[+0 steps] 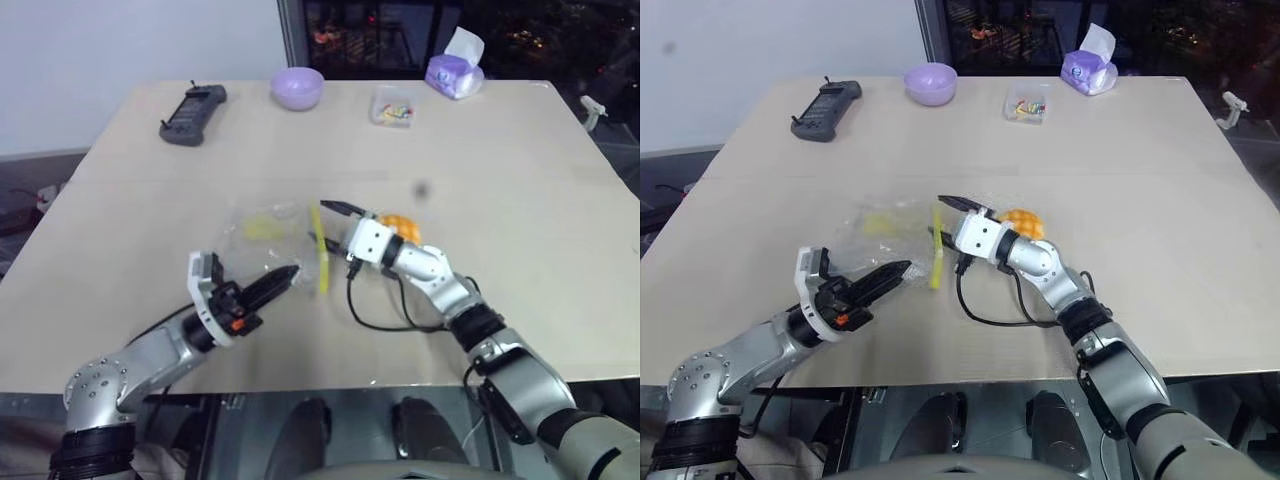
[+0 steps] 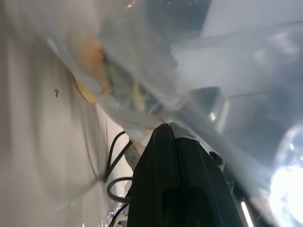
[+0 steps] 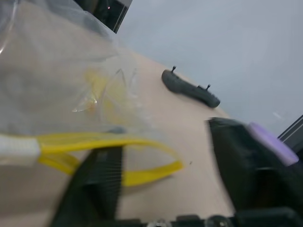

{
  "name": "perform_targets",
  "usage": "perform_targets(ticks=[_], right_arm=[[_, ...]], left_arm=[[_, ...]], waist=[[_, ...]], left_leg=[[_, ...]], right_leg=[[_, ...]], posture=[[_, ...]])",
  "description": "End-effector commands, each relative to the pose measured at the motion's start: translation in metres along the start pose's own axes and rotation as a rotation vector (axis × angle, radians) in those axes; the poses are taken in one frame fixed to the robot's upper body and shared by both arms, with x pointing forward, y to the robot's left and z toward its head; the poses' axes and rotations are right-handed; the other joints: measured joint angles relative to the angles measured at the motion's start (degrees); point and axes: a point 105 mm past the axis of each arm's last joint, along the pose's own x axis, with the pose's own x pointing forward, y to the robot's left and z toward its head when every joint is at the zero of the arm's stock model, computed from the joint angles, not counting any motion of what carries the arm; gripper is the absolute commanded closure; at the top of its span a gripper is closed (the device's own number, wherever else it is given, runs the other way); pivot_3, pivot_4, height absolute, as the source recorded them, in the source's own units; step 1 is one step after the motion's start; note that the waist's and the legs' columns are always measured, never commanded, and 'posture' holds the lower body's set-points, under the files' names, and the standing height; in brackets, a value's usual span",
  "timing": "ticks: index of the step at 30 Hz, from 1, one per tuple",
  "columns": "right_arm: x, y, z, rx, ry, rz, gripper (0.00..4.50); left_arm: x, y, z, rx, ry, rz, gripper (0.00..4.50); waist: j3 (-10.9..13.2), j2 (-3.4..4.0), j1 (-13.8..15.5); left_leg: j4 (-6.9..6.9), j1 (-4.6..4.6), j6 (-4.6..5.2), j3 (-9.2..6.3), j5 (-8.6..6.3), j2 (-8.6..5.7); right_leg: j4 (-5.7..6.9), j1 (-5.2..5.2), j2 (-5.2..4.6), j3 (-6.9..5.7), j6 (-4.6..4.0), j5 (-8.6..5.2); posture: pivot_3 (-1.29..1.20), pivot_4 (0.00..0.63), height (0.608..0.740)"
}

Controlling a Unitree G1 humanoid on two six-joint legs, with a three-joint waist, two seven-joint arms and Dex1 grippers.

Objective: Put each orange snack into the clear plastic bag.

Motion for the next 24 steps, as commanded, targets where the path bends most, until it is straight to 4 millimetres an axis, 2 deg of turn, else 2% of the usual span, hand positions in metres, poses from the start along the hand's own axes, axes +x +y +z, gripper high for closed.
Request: perform_targets(ticks=[1, 2, 3, 4, 5, 14, 17, 19, 21, 24], right_arm=[[0.006, -0.004, 0.013, -0.04, -0.054, -0.003, 3.08], [0.006, -0.003, 0.013, -0.044, -0.055, 0.002, 3.6], [0.006, -0.002, 0.013, -0.047, -0.056, 0.006, 3.8], [0.006, -0.001, 0.013, -0.049, -0.056, 0.008, 4.32], [0.006, -0.001, 0.012, -0.051, -0.055, 0.01, 4.47], [-0.001, -0.008, 0.007, -0.084, -0.03, -0.018, 4.47], [-0.004, -0.013, 0.003, -0.103, -0.012, -0.037, 4.47], [-0.007, -0.02, 0.001, -0.115, 0.001, -0.054, 4.47], [-0.01, -0.024, 0.0, -0.126, 0.012, -0.066, 4.5], [-0.011, -0.029, -0.002, -0.137, 0.026, -0.087, 4.5]], left_arm=[[0.001, -0.009, 0.001, 0.017, 0.004, -0.039, 4.5], [0.001, -0.009, 0.0, 0.017, 0.004, -0.039, 4.5], [0.001, -0.008, 0.0, 0.017, 0.004, -0.039, 4.5], [0.001, -0.008, 0.0, 0.017, 0.004, -0.038, 4.5], [0.0, -0.008, 0.0, 0.018, 0.004, -0.036, 4.5], [-0.001, 0.0, 0.005, 0.058, -0.01, 0.007, 4.5], [0.0, 0.004, 0.012, 0.164, -0.028, 0.048, 4.5], [-0.001, 0.016, 0.027, 0.282, -0.097, 0.125, 4.5], [-0.003, 0.02, 0.032, 0.35, -0.11, 0.134, 3.98], [-0.005, 0.042, 0.047, 0.389, -0.159, 0.28, 3.12]], waist=[[0.0, 0.0, 0.0], [0.0, 0.0, 0.0], [0.0, 0.0, 0.0], [0.0, 0.01, 0.0], [0.0, 0.01, 0.0], [0.0, 0.01, 0.0], [0.0, 0.01, 0.0], [0.0, 0.02, 0.0], [0.0, 0.01, 0.0], [0.0, 0.03, 0.0]], left_leg=[[0.0, 0.0, 0.0, 0.0, 0.0, 0.0], [-0.01, 0.0, 0.0, 0.0, 0.0, 0.0], [-0.01, 0.0, 0.0, 0.0, 0.0, 0.0], [-0.01, 0.0, 0.0, 0.0, 0.0, 0.0], [-0.01, 0.0, 0.0, 0.0, 0.0, 0.0], [-0.02, 0.0, 0.0, 0.0, 0.0, 0.0], [-0.02, 0.0, 0.0, 0.02, 0.0, -0.02], [-0.02, 0.0, -0.01, 0.02, 0.01, -0.02], [-0.04, 0.0, -0.06, 0.02, 0.04, -0.02], [-0.08, 0.0, -0.1, 0.05, 0.06, -0.01]], right_leg=[[0.0, 0.0, 0.0, 0.0, 0.0, 0.0], [0.0, 0.0, 0.0, 0.0, 0.0, 0.0], [0.0, 0.0, 0.0, 0.0, 0.0, 0.0], [0.0, 0.0, 0.0, -0.01, 0.0, 0.0], [0.0, 0.0, 0.0, -0.01, 0.0, 0.0], [0.0, 0.0, 0.0, -0.01, 0.0, 0.0], [-0.01, 0.0, 0.01, -0.01, -0.01, 0.0], [-0.01, 0.0, 0.01, -0.01, -0.01, 0.0], [-0.02, 0.0, 0.02, -0.02, -0.01, 0.0], [-0.07, 0.0, 0.01, 0.0, -0.01, 0.0]], posture=[[0.0, 0.15, 0.74], [0.0, 0.15, 0.74], [0.0, 0.15, 0.74], [0.0, 0.15, 0.74], [0.0, 0.15, 0.74], [0.0, 0.15, 0.74], [0.0, 0.15, 0.74], [0.0, 0.15, 0.74], [0.0, 0.15, 0.74], [0.0, 0.15, 0.74]])
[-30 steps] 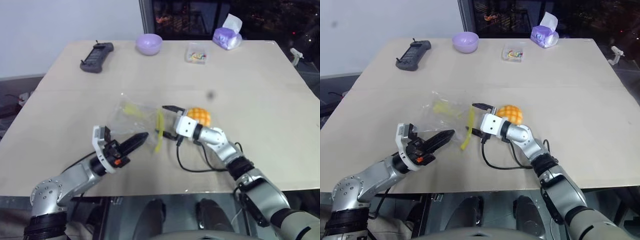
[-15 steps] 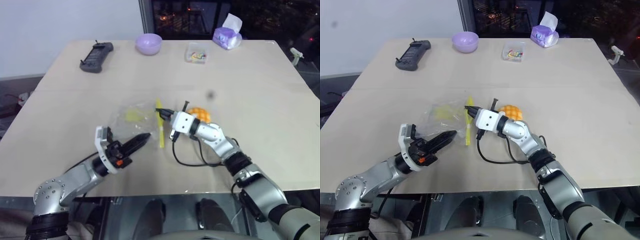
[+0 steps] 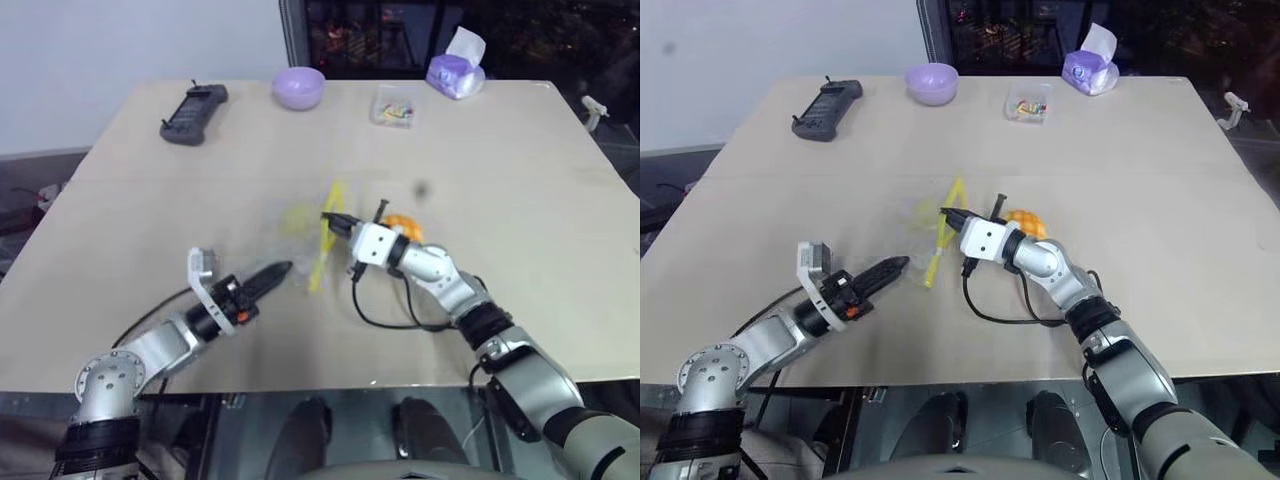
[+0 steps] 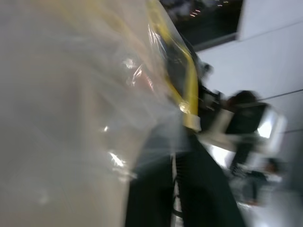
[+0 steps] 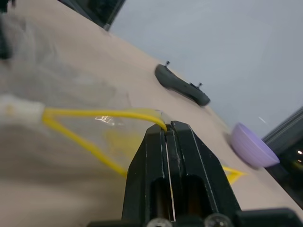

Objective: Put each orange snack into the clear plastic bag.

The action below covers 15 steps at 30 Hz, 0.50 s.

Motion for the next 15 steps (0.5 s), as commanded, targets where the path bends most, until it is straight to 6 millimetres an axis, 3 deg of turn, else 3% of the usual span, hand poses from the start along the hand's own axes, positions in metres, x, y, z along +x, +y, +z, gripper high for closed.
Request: perform_targets(ticks=[1, 2, 6, 8, 10, 12, 15], right_arm=[[0.002, -0.023, 0.008, -0.037, -0.02, -0.077, 4.5], [0.002, -0.025, 0.007, -0.041, -0.015, -0.082, 4.5], [0.0, -0.035, 0.003, -0.053, 0.022, -0.136, 4.5], [-0.001, -0.055, -0.015, -0.073, 0.168, -0.26, 4.5], [-0.003, -0.073, -0.025, -0.167, 0.286, -0.377, 4.5], [-0.003, -0.081, -0.025, -0.245, 0.336, -0.428, 4.5], [-0.006, -0.095, -0.029, -0.284, 0.414, -0.499, 4.5]], left_arm=[[0.001, 0.025, 0.014, 0.075, -0.055, 0.145, 2.86], [0.001, 0.025, 0.019, 0.099, -0.066, 0.137, 2.46], [0.001, 0.018, 0.04, 0.182, -0.116, 0.112, 2.46], [0.007, -0.022, 0.053, 0.306, -0.117, -0.035, 2.46], [0.011, -0.058, 0.054, 0.4, -0.084, -0.179, 2.46], [0.013, -0.08, 0.052, 0.458, -0.066, -0.263, 2.46], [0.022, -0.094, 0.05, 0.558, -0.051, -0.28, 2.46]], waist=[[0.0, 0.0, 0.0], [0.0, -0.01, 0.0], [0.1, -0.04, -0.1], [0.2, -0.18, -0.1], [0.5, -0.34, 0.0], [0.5, -0.33, 0.1], [0.5, -0.32, 0.0]], left_leg=[[-0.01, 0.0, 0.01, -0.01, 0.0, 0.0], [-0.01, 0.0, 0.01, -0.03, -0.01, 0.0], [-0.02, -0.04, 0.01, -0.03, -0.01, 0.01], [-0.03, -0.05, 0.01, -0.02, -0.01, 0.02], [-0.03, -0.11, -0.06, -0.08, 0.04, 0.04], [-0.04, -0.15, -0.26, -0.09, 0.15, 0.03], [-0.11, -0.14, -0.26, -0.03, 0.15, 0.02]], right_leg=[[-0.01, 0.0, 0.0, 0.0, 0.0, 0.0], [-0.01, 0.0, 0.0, -0.02, 0.0, 0.0], [-0.05, -0.01, 0.0, -0.02, 0.01, 0.0], [-0.08, -0.01, -0.01, -0.01, 0.01, 0.01], [-0.02, -0.07, 0.0, -0.06, 0.0, 0.02], [-0.04, -0.08, -0.01, -0.08, -0.01, 0.02], [-0.17, -0.07, -0.03, -0.04, -0.01, 0.02]], posture=[[0.0, 0.15, 0.74], [0.0, 0.15, 0.74], [0.0, 0.15, 0.74], [0.0, 0.15, 0.74], [0.0, 0.15, 0.74], [0.0, 0.15, 0.74], [0.0, 0.15, 0.74]])
